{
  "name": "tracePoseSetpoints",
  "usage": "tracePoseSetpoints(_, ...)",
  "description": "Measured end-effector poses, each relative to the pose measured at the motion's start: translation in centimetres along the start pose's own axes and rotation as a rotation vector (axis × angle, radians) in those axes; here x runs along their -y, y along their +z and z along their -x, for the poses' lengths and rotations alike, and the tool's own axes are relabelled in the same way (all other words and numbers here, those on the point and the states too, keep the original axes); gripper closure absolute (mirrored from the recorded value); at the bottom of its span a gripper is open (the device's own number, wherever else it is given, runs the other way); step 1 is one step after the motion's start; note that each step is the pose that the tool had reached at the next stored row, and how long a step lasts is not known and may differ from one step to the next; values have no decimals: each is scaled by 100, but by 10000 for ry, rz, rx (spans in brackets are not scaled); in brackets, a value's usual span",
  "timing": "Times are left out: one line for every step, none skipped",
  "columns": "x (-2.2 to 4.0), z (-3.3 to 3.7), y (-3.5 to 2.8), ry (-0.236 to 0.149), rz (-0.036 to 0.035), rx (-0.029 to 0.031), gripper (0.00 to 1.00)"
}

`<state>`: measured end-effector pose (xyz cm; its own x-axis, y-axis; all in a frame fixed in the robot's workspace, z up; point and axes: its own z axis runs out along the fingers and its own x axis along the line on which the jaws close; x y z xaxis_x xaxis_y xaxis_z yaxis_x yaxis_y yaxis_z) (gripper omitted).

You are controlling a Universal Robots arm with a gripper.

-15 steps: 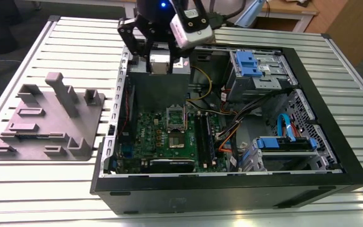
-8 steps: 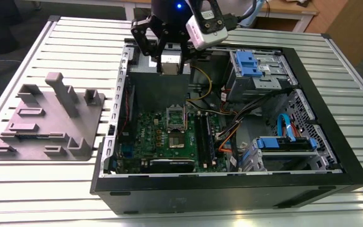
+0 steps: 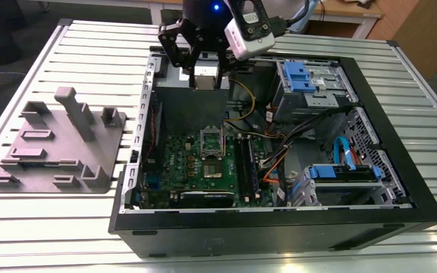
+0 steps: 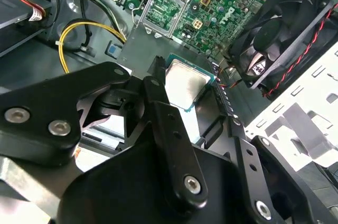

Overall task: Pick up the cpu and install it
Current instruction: 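Pick up the cpu and move it towards the insertion slot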

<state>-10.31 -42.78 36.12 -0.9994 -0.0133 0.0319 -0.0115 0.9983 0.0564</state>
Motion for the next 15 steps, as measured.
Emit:
tracePoseSetpoints(0,0,0,0,0,0,53)
tracePoseSetpoints(1,0,0,0,0,0,53)
tracePoseSetpoints(3,1,0,-1,-1,-1,53)
tracePoseSetpoints(8,1,1,-1,0,0,53)
tracePoseSetpoints(13,1,1,-1,0,-1,53)
tracePoseSetpoints(21,0,3,0,0,-1,53)
tracePoseSetpoints(30,0,5,0,0,0,53)
tracePoseSetpoints(41,0,7,0,0,0,53)
tracePoseSetpoints(52,0,11,0,0,0,53)
tracePoseSetpoints(64,0,15,0,0,0,53)
tracePoseSetpoints(79,0,20,0,1,0,53)
tracePoseSetpoints(96,0,27,0,1,0,53)
tracePoseSetpoints(113,0,34,0,0,0,53)
tracePoseSetpoints(130,0,40,0,-1,-1,53)
tracePoseSetpoints(149,0,49,0,-1,-1,53)
